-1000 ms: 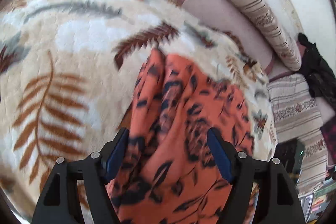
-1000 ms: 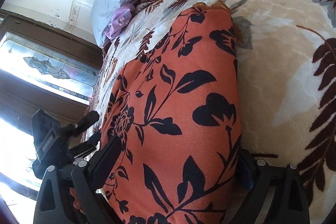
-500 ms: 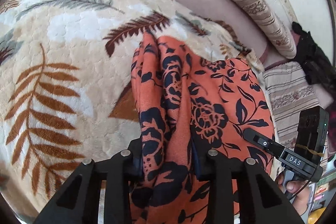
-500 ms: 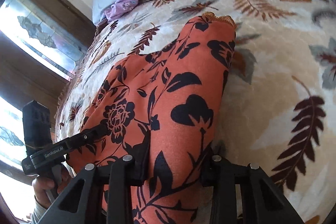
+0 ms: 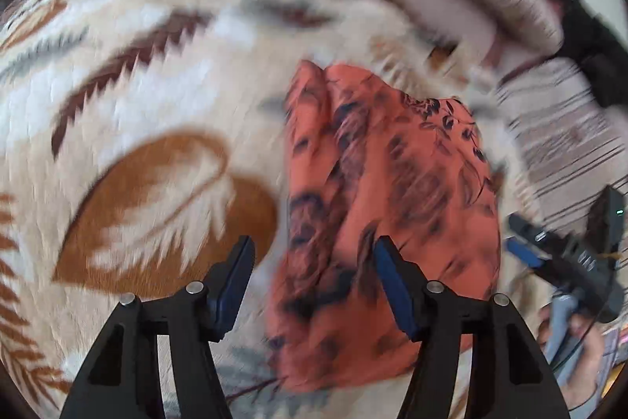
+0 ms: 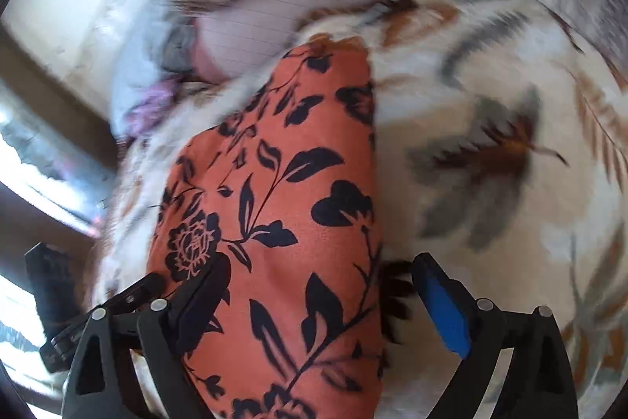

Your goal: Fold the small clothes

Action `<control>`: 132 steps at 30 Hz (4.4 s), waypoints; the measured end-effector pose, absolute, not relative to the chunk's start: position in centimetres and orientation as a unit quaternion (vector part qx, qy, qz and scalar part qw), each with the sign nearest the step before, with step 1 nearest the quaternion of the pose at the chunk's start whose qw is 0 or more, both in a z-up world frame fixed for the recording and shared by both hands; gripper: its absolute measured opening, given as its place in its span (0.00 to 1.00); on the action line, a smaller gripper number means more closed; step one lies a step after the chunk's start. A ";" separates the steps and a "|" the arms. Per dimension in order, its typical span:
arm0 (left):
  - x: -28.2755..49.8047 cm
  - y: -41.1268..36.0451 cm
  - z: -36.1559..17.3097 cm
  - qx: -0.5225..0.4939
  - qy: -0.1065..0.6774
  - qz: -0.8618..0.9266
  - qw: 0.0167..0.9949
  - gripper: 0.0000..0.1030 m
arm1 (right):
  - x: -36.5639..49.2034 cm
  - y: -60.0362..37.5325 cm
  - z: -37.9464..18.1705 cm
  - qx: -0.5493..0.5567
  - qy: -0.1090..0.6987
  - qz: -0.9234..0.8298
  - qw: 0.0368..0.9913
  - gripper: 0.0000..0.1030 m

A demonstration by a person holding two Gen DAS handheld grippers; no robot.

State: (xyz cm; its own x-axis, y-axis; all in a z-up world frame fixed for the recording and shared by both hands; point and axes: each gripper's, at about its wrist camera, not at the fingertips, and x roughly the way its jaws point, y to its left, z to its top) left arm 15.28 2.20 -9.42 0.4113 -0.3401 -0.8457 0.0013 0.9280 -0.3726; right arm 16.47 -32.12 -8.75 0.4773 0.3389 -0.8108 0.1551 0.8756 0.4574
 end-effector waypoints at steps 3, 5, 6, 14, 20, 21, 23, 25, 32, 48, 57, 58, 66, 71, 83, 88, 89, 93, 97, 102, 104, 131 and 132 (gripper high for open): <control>12.7 3.6 -8.3 -0.156 0.499 -0.100 0.847 0.62 | 13.3 -35.1 -9.3 0.298 0.460 0.033 0.836 0.93; 11.6 4.0 -6.7 -0.141 0.471 -0.097 0.865 0.62 | 11.8 -35.6 -8.1 0.314 0.430 0.045 0.845 0.93; 11.2 4.0 -6.0 -0.137 0.457 -0.102 0.873 0.62 | 11.4 -35.5 -7.2 0.315 0.418 0.056 0.850 0.93; 11.5 3.7 -10.7 -0.127 0.491 -0.107 0.855 0.64 | 10.7 -28.0 -4.3 0.295 0.403 0.203 0.842 0.93; 10.5 3.6 -9.5 -0.104 0.455 -0.108 0.878 0.65 | 11.6 -26.1 -7.8 0.288 0.494 0.172 0.802 0.93; 10.5 3.6 -9.6 -0.107 0.459 -0.110 0.875 0.65 | 11.9 -25.9 -6.8 0.280 0.497 0.166 0.804 0.93; 10.7 3.6 -10.1 -0.113 0.466 -0.110 0.871 0.65 | 12.8 -25.8 -4.9 0.264 0.482 0.168 0.818 0.93; 11.0 3.7 -10.3 -0.119 0.472 -0.110 0.867 0.67 | 14.5 -25.9 -3.5 0.257 0.466 0.164 0.831 0.93; 11.4 3.6 -10.5 -0.115 0.475 -0.110 0.866 0.70 | 21.6 -28.0 -5.6 0.337 0.468 0.130 0.806 0.93; 11.8 3.3 -10.4 -0.107 0.479 -0.101 0.866 0.73 | 15.2 -24.8 -7.5 0.282 0.503 0.145 0.804 0.93; 11.1 2.9 -10.1 -0.086 0.466 -0.090 0.876 0.73 | 12.4 -23.5 -5.0 0.267 0.486 0.158 0.817 0.93; 11.0 2.9 -10.1 -0.085 0.465 -0.089 0.877 0.73 | 11.9 -23.6 -5.8 0.267 0.498 0.156 0.810 0.93; 10.1 2.6 -10.0 -0.064 0.447 -0.081 0.889 0.74 | 8.8 -23.9 -5.6 0.263 0.497 0.151 0.813 0.93; 9.9 2.5 -10.1 -0.055 0.437 -0.069 0.895 0.78 | 4.1 -23.8 -4.2 0.162 0.460 0.131 0.863 0.93; 8.9 2.8 -10.8 -0.051 0.403 -0.038 0.913 0.94 | -6.0 -27.4 -7.7 0.104 0.411 0.048 0.904 0.94; 7.4 2.7 -9.8 -0.040 0.413 -0.024 0.910 0.95 | -6.1 -28.2 -7.8 0.108 0.410 0.047 0.904 1.00; 6.7 2.4 -9.3 -0.031 0.415 -0.017 0.909 0.95 | -6.3 -28.3 -7.7 0.111 0.407 0.049 0.905 1.00; 2.8 0.6 -6.6 0.016 0.391 -0.023 0.920 0.96 | -6.8 -28.2 -8.0 0.102 0.413 0.052 0.903 1.00; 0.2 -2.0 -4.5 0.060 0.393 -0.025 0.917 0.97 | -7.3 -27.7 -8.1 0.082 0.418 0.047 0.904 1.00; -1.1 -3.9 -2.3 0.024 0.391 -0.052 0.918 0.97 | -8.1 -28.3 -7.4 0.082 0.403 0.039 0.911 1.00; -1.3 -4.9 -1.7 0.030 0.386 -0.047 0.921 0.97 | -8.3 -28.7 -7.3 0.088 0.402 0.035 0.911 1.00; 0.9 -5.6 -0.1 0.024 0.366 -0.021 0.930 0.97 | -2.2 -28.7 -1.1 0.028 0.364 -0.028 0.931 1.00; 1.1 -5.4 -0.2 0.025 0.367 -0.020 0.930 0.97 | -1.8 -28.2 -1.2 0.019 0.366 -0.024 0.930 1.00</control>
